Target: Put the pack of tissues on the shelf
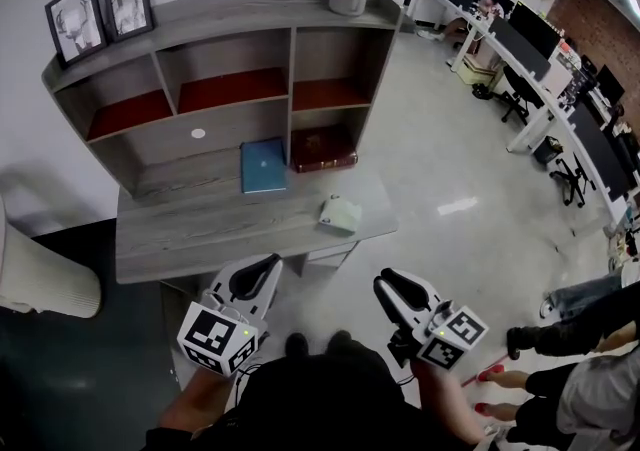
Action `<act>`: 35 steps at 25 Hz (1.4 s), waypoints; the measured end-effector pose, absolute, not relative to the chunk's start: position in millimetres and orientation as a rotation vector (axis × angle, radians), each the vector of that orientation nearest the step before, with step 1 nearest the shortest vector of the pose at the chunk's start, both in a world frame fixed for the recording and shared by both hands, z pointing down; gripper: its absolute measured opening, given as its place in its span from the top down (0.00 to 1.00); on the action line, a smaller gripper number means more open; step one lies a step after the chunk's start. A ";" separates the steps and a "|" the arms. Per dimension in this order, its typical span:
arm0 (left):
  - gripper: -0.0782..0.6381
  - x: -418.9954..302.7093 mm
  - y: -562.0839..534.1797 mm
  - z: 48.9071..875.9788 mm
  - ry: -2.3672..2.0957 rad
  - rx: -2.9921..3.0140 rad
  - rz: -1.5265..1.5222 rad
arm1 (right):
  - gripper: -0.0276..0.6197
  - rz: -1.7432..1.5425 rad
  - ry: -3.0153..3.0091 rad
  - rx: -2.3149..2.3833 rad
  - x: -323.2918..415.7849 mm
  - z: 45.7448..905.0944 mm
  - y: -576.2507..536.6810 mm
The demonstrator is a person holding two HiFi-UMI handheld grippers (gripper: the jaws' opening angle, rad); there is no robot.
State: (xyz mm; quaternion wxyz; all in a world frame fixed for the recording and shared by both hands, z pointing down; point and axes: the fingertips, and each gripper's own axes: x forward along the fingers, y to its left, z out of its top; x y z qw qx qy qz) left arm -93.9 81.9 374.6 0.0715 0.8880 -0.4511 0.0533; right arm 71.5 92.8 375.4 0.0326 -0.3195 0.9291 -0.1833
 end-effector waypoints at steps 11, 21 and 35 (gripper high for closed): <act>0.86 -85.8 10.7 381.1 -1.421 2.617 0.156 | 0.83 -0.578 2.916 -0.909 76.2 394.7 13.6; 0.86 -54.9 -88.4 378.7 -1.544 2.532 0.123 | 0.76 -0.540 3.009 -0.749 105.0 405.5 -92.8; 0.86 -37.2 -160.0 427.9 -1.599 2.449 0.158 | 0.65 -0.490 3.191 -0.508 95.7 469.9 -162.4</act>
